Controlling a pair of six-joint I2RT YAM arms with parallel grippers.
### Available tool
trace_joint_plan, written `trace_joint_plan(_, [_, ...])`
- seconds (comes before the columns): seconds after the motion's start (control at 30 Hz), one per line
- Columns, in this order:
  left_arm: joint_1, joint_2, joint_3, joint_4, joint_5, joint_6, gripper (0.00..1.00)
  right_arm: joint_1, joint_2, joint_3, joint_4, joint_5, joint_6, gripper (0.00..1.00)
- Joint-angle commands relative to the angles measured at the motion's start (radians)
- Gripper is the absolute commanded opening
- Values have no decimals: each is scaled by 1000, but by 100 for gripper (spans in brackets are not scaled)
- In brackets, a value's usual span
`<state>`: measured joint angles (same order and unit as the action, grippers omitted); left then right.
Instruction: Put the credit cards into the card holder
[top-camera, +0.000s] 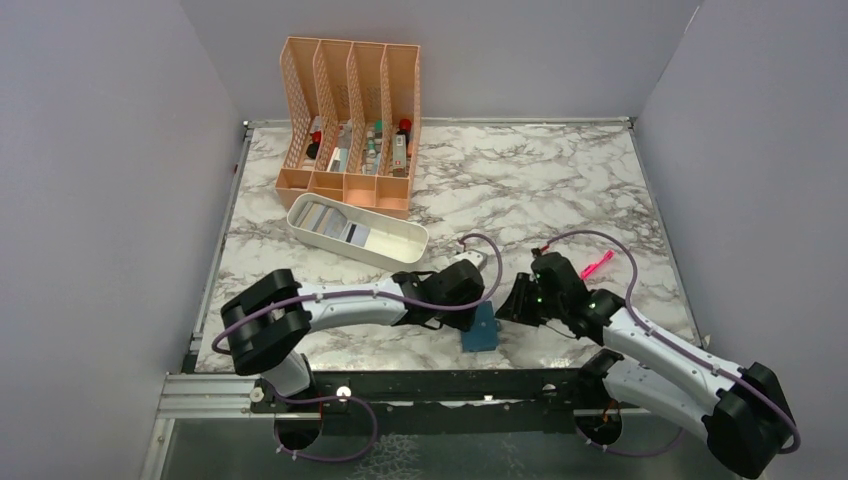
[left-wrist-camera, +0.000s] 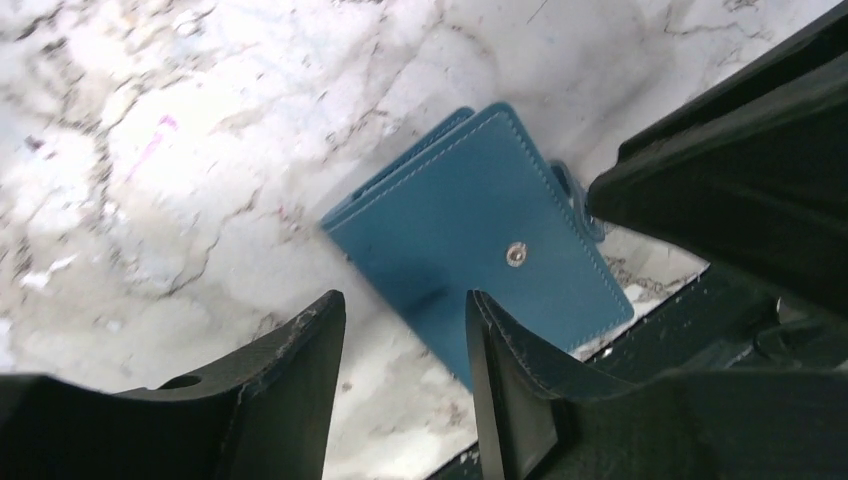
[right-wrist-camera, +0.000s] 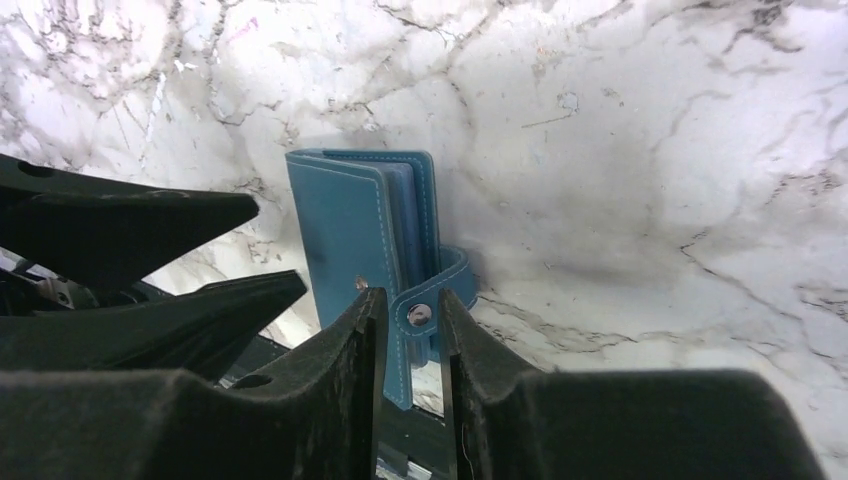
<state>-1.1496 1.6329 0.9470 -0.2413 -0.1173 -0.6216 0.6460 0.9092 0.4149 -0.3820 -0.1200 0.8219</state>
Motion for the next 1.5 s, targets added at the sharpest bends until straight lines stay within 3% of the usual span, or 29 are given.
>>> trace_joint_plan(0.0, [-1,-104,-70,-31,20,-31,53,0,-28,53,-122,53,-42,32])
trace_joint_plan(0.23, [4,-55,-106,75,75,-40,63,8,7,62,-93,10,-72,37])
trace_joint_plan(0.6, [18,35,-25,69,56,-30,62,34,47,71,-65,5,-78,39])
trace_joint_plan(1.13, [18,95,-24,74,79,-19,37,43,86,36,12,-10,-46,21])
trace_joint_plan(1.47, [18,112,-23,59,76,-10,34,43,38,12,12,-3,-1,18])
